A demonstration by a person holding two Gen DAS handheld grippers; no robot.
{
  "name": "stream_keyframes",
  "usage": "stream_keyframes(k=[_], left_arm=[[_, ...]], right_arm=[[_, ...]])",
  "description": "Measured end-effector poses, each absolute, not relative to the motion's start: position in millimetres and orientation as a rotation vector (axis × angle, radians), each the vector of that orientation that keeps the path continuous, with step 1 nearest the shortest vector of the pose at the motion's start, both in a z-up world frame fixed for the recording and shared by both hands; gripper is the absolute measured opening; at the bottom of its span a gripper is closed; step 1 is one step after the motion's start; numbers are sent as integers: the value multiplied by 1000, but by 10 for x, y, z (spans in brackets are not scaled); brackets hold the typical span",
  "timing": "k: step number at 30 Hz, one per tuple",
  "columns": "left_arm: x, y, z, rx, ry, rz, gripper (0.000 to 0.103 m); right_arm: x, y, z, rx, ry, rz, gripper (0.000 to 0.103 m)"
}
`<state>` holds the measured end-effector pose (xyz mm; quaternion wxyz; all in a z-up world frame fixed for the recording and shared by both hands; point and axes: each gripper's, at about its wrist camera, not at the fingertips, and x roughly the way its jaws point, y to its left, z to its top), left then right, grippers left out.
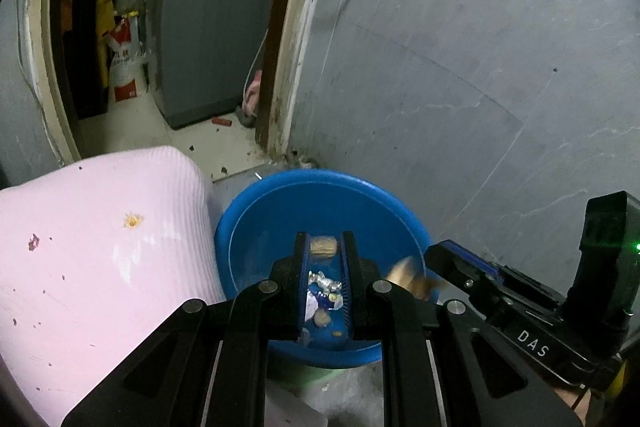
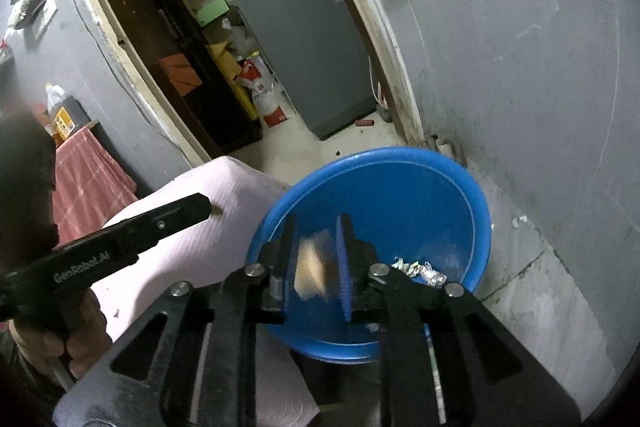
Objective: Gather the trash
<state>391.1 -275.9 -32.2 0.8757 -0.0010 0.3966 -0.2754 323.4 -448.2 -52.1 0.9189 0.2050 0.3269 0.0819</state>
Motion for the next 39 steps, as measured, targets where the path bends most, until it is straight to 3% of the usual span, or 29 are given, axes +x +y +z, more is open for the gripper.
stream_keyframes(k=[6,12,16,23,27,31,35,39], left_arm=[[3919,-2779,-393,5,844,-567,16],[3900,-2732,-330,-25,824,-558,29],[3840,-2623,-215,-47,785,-541,45],[3749,-2407,45,-101,720,-483,75],[3687,-2288,175,-107,688,-448,78],[3591,-2215,277,-93,665,-428,79],[3464,-2102,399,-106,608,-413,93],[3392,-1999,529,-124,575,-412,93]], right_arm=[[3224,-4498,-486,426,652,153,29],[3169,-4502,-350,411,601,133,39],[3108,-4497,-233,397,567,121,46],[2947,-4444,31,362,500,97,70],[2844,-4396,166,337,468,91,82],[2752,-4335,290,329,443,96,88],[2646,-4268,411,312,414,98,95],[2546,-4211,526,296,388,101,99]])
